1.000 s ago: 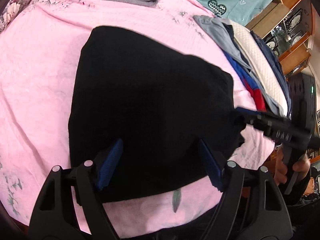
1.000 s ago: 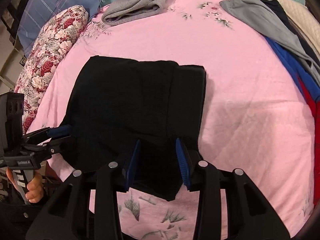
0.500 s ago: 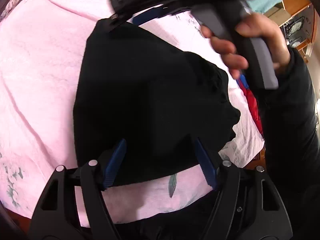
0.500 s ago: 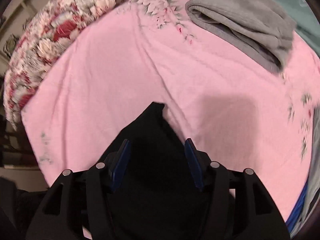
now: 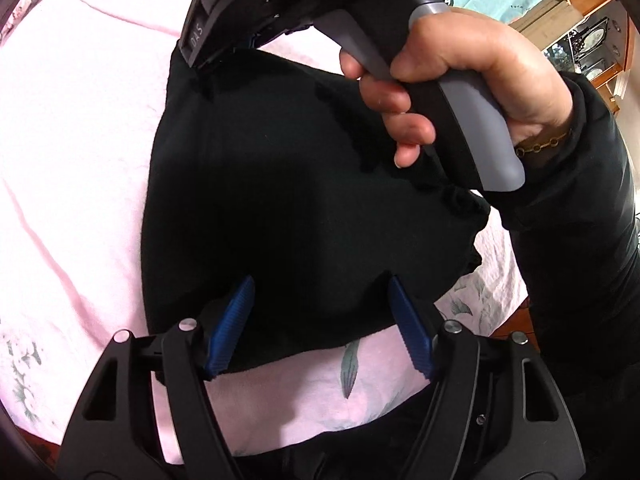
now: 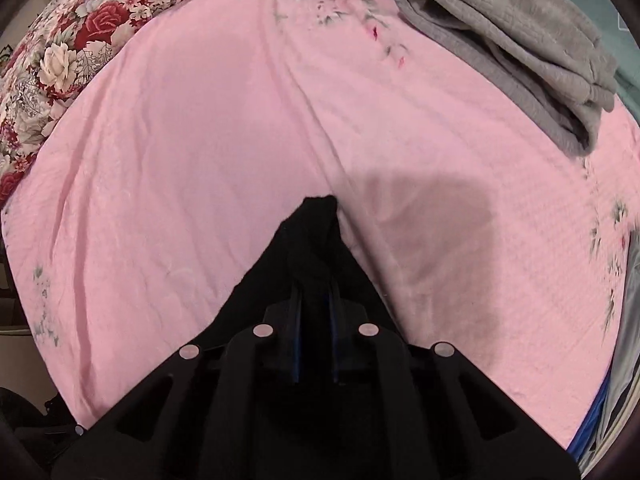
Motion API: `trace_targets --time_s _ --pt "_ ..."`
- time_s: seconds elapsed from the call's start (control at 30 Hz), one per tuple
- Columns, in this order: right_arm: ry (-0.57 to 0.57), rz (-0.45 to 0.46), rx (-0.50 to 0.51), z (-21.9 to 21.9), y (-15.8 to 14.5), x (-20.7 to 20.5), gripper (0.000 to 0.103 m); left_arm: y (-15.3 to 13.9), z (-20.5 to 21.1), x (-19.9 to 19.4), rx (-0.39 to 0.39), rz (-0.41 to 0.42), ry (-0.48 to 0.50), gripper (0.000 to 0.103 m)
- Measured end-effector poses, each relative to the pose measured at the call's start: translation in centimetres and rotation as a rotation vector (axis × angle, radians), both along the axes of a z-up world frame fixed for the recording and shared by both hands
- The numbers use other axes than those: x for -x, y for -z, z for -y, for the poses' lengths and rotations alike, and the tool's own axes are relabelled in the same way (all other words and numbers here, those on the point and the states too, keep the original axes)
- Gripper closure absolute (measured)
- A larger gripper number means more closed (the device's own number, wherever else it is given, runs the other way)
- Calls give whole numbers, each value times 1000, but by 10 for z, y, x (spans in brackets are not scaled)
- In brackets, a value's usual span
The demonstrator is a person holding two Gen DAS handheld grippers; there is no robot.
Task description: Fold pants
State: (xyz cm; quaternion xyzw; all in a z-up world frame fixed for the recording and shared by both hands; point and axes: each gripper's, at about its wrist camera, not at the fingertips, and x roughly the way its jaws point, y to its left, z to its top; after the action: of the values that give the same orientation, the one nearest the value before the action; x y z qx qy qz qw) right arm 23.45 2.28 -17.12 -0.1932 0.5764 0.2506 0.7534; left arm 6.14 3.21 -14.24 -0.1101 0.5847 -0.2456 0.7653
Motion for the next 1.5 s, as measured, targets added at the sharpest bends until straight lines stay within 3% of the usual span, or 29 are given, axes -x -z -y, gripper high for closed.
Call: trace_targets --time_s 0.07,0.13,0.17,0.27,0.33,0.4,0.6,0.7,0.8,0.87,1.03,1.27,1.4,1.5 --pt "10 -17 -4 3 -4 -1 80 -5 -3 1 13 2 4 32" --pt "43 -40 -19 15 -19 -2 63 -21 -19 4 46 41 -29 32" --pt "61 -36 -52 25 -33 1 62 -29 -28 5 53 65 -52 32" --pt "108 36 -179 60 -80 16 45 -50 -69 6 69 119 -177 20" --pt "195 108 -248 99 -104 34 23 -46 -95 2 67 87 -256 18" --pt "285 147 -315 144 -114 58 16 -31 -106 -2 95 14 -288 18" --pt "489 137 -429 233 -88 144 16 12 -112 -28 206 -146 -278 18" --pt "642 115 -467 284 -64 200 16 18 -99 -45 222 -147 -257 17" --pt "752 95 -484 308 -46 236 16 28 -80 -68 288 -191 -212 17" --pt "805 68 -523 321 -36 252 16 30 -68 -80 289 -199 -185 15" --pt "778 -87 -735 319 -22 236 16 25 -46 -79 271 -169 -117 13" --pt "706 -276 -755 282 7 166 16 31 -60 -74 363 -190 -127 13" --pt "708 -289 -758 275 9 145 16 37 -64 -83 418 -219 -101 12" --pt "706 -292 -763 273 9 137 15 38 -54 -92 414 -228 -74 12"
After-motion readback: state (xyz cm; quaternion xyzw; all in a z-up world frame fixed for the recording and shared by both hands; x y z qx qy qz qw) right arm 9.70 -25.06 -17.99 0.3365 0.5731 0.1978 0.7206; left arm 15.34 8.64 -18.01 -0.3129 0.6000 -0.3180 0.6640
